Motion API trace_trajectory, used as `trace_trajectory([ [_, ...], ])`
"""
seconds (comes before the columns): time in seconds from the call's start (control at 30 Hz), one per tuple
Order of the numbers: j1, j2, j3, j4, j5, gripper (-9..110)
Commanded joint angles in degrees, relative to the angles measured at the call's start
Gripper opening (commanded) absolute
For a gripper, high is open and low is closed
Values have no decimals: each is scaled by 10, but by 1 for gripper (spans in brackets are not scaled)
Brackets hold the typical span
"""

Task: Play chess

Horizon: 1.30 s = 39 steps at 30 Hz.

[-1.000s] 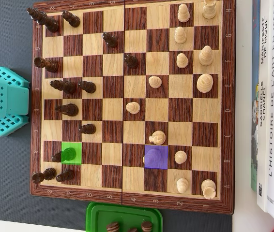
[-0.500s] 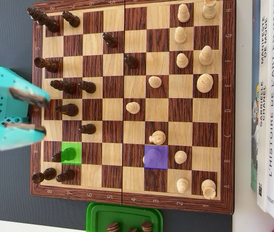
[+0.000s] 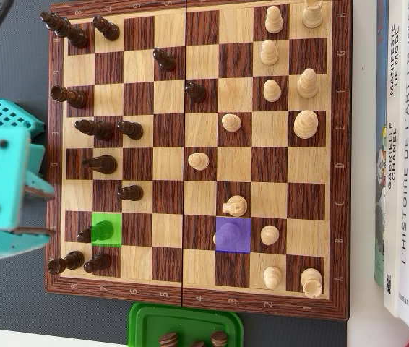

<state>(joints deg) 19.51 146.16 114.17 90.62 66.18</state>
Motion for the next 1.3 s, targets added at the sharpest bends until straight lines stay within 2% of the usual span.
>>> trace_trajectory([
  [0.0, 23, -46, -50, 26, -19, 15],
  [0.43, 52, -177, -27, 27, -21, 15],
  [0.7, 116, -229, -17, 21, -68, 15],
  [1.0, 112, -295, -22, 19, -66, 15],
  [1.27, 103, -326, -23, -28, -67, 15],
])
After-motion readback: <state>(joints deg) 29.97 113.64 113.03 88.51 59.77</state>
